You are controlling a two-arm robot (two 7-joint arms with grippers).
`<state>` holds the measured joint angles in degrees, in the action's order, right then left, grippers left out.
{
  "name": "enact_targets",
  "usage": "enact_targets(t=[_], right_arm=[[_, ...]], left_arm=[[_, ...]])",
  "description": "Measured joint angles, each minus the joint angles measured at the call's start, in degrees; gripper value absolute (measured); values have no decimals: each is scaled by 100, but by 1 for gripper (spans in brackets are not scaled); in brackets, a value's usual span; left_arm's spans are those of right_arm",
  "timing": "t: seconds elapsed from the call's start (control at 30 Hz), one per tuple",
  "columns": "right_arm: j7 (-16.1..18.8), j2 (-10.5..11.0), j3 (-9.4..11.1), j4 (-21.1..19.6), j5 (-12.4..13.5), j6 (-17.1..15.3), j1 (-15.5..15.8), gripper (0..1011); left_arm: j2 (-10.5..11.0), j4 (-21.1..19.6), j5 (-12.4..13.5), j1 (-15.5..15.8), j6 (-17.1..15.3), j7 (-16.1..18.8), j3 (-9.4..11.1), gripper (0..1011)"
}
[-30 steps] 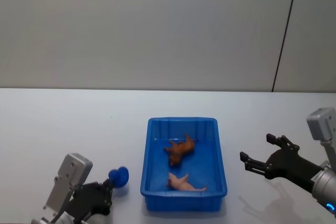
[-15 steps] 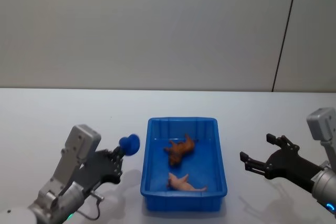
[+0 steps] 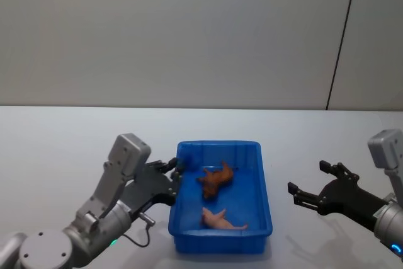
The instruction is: Pick up the two dolls from the table and place them into the box.
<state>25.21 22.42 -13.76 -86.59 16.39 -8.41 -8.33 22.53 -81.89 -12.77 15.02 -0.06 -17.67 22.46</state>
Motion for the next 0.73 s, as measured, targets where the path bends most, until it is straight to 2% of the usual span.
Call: enact_targets(t=[0.1, 0.13, 0.2, 0.33, 0.43, 0.53, 0.73], right_arm=[[0, 0, 0, 0, 0, 0, 0, 1001], [0, 0, 0, 0, 0, 0, 0, 1001], [0, 0, 0, 0, 0, 0, 0, 1001], [0, 0, 0, 0, 0, 0, 0, 1001], [0, 0, 0, 0, 0, 0, 0, 1001], [0, 0, 0, 0, 0, 0, 0, 1001], [0, 0, 0, 0, 0, 0, 0, 1001]], left_arm=[[-72, 60, 5, 56, 47, -78, 37, 208], [-72, 60, 5, 56, 47, -78, 37, 208], [-125, 100, 5, 91, 106, -147, 66, 312], [-155, 107, -4, 101, 167, -186, 86, 391], [-157, 85, -24, 90, 223, -193, 92, 533], [-138, 21, -47, 44, 303, -194, 94, 603], [-70, -117, -105, -53, 449, -163, 82, 810]])
